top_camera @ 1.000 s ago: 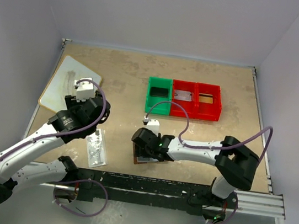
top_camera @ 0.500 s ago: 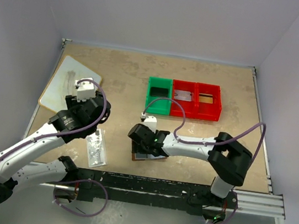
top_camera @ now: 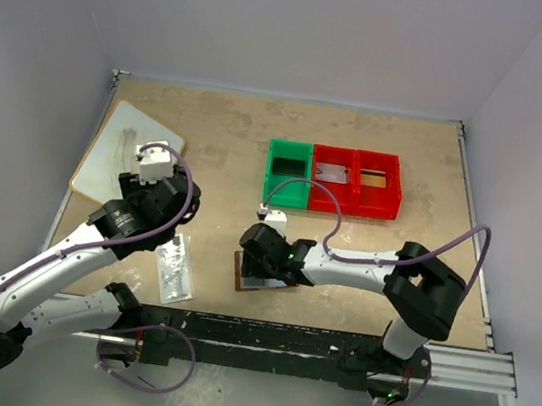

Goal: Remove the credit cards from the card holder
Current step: Adjust the card holder at the center of the board.

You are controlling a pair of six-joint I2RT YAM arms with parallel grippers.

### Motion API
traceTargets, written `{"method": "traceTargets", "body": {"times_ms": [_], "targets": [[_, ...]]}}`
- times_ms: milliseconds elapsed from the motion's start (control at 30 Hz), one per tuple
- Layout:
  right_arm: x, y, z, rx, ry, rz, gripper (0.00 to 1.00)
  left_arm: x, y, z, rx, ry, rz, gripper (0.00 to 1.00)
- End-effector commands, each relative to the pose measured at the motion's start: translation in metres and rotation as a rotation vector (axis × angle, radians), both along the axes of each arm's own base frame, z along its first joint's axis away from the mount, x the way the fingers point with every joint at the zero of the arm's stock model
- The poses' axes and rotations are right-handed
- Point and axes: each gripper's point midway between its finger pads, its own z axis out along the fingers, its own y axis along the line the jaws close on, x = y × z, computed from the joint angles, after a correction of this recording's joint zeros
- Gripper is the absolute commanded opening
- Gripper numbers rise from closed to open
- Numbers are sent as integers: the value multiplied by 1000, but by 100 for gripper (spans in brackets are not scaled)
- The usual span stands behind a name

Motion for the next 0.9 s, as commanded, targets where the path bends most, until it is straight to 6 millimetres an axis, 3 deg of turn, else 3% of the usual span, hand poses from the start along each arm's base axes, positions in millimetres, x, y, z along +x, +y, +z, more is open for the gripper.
{"method": "traceTargets", "body": {"times_ms": [0,167,333,467,667,867], "targets": [[-1,6,5,109,34,17,56,0,-3,10,-55,-37,-15,79],[3,6,9,194,48,16,56,-4,-27,-2,-188,-1,-98,78],[7,6,11,235,34,-3,55,-22,-105,-39,-486,127,-389,73],[6,5,9,234,36,3,55,-40,-140,-67,-663,210,-486,59],[7,4,10,231,25,1,55,-56,-149,-90,-790,240,-501,54],[6,4,10,230,29,9,55,-50,-157,-99,-859,219,-472,53]]}}
